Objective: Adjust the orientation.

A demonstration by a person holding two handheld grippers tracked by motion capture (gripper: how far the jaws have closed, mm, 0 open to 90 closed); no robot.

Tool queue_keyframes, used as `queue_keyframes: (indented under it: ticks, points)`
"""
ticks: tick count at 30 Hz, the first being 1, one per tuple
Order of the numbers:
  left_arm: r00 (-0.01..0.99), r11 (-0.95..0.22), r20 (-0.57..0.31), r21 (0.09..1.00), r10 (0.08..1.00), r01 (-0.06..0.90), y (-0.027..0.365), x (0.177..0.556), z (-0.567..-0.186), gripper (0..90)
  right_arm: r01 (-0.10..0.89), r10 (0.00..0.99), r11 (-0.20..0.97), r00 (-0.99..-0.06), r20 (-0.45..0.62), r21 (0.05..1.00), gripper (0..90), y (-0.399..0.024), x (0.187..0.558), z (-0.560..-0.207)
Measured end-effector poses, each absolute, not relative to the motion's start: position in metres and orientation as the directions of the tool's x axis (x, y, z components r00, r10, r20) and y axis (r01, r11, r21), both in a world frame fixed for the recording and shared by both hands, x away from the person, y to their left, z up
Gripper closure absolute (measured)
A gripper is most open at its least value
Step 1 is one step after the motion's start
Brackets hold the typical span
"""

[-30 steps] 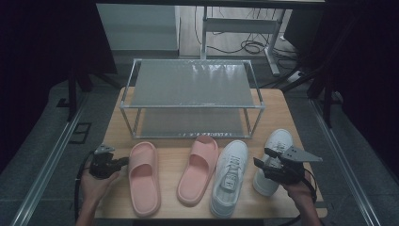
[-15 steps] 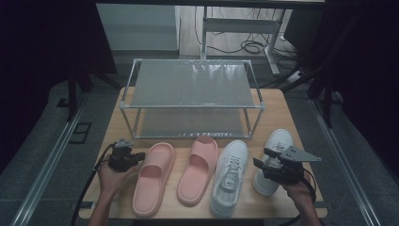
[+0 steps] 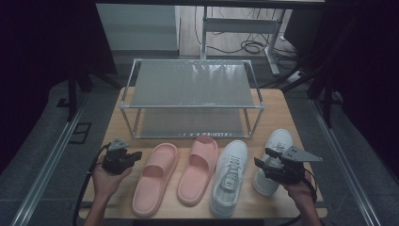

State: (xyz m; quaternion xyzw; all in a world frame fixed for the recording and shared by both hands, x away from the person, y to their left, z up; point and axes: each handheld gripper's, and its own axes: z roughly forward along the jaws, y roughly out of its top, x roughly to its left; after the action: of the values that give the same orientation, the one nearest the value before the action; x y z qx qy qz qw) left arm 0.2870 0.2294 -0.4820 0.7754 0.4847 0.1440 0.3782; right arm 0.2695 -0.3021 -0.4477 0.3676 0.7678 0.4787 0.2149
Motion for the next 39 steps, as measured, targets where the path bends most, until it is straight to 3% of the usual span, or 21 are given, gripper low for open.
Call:
queue_keyframes:
  ticks: [15, 39]
  points:
    - [0.551, -0.25, -0.193, 0.737, 0.812, 0.627, 0.22, 0.238, -0.482, 89.0, 0.359, 0.77, 0.274, -0.638, 0.02, 0.892, 39.6, -0.302, 0.268, -0.447]
    - [0.53, -0.266, -0.201, 0.689, 0.823, 0.674, 0.215, 0.253, -0.499, 88.7, 0.365, 0.769, 0.282, -0.639, 0.018, 0.887, 39.6, -0.302, 0.268, -0.449]
